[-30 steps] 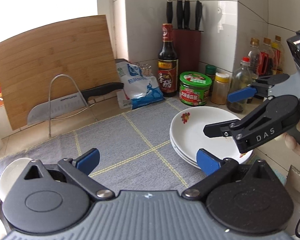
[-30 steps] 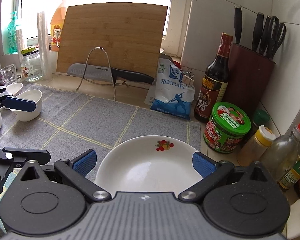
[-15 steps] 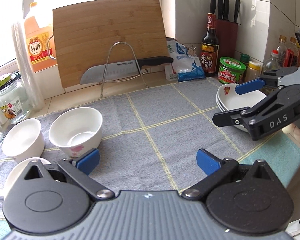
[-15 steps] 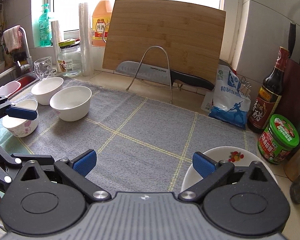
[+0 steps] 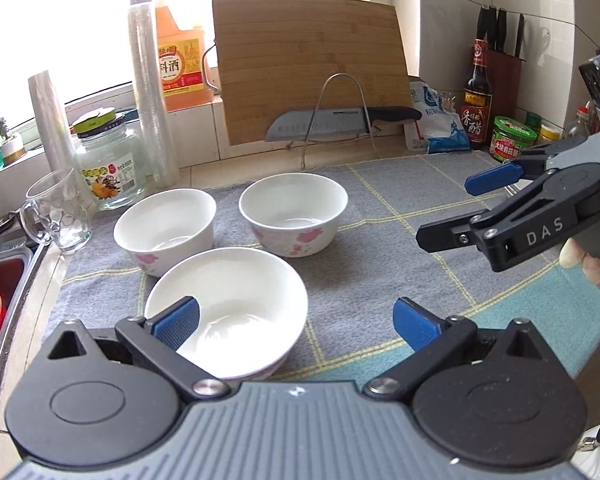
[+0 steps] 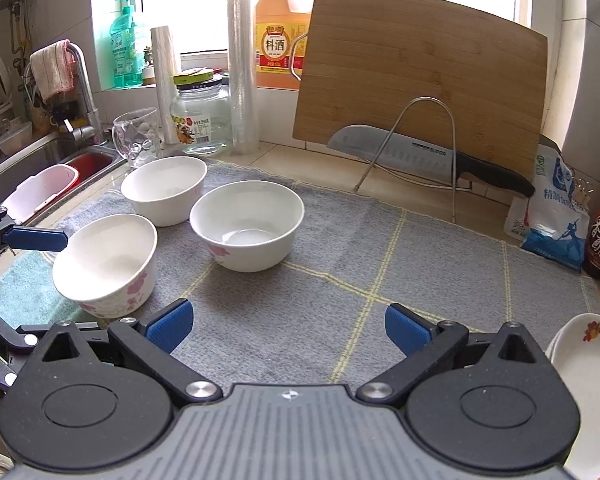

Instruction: Organize plates and bowls

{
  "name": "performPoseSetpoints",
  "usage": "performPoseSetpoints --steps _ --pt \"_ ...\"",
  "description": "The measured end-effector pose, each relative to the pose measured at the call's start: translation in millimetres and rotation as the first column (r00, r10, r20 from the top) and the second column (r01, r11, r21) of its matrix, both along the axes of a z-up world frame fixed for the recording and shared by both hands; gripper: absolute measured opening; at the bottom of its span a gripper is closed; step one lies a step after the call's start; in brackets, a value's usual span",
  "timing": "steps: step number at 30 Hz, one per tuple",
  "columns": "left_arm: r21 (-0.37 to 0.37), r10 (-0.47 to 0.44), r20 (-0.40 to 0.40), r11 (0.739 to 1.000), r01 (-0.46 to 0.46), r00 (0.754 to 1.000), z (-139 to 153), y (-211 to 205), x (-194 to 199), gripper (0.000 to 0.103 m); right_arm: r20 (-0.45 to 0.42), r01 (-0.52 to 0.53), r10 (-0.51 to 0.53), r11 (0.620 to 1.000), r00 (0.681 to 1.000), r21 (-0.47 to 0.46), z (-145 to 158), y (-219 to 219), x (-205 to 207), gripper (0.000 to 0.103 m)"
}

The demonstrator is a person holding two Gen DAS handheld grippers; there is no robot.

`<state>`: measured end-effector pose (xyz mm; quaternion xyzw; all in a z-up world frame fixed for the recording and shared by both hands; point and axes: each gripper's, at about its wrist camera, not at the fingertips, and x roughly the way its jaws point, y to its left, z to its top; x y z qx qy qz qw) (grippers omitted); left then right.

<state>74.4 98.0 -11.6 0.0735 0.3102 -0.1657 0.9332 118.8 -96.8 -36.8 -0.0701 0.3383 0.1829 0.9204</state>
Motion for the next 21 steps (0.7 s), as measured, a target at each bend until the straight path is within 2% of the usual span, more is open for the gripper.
performPoseSetpoints --steps 6,13,21 --pt "0.015 0.051 -0.006 0.999 -0.051 0.999 -13.2 35.2 -7.8 0.102 -0.013 -0.100 0.101 0.995 0.995 0.014 -1.2 39.8 6.7 0.103" --pt "0.054 0.034 -0.003 0.998 -0.034 0.999 -29.1 51.9 -6.8 0.102 -0.055 -0.233 0.236 0.971 0.970 0.044 -3.9 77.5 15.8 0.103" --pt "0.070 -0.026 0.012 0.997 0.025 1.000 -41.6 51.3 1.8 0.101 -0.101 -0.309 0.314 0.949 0.944 0.059 -14.6 108.2 27.3 0.103"
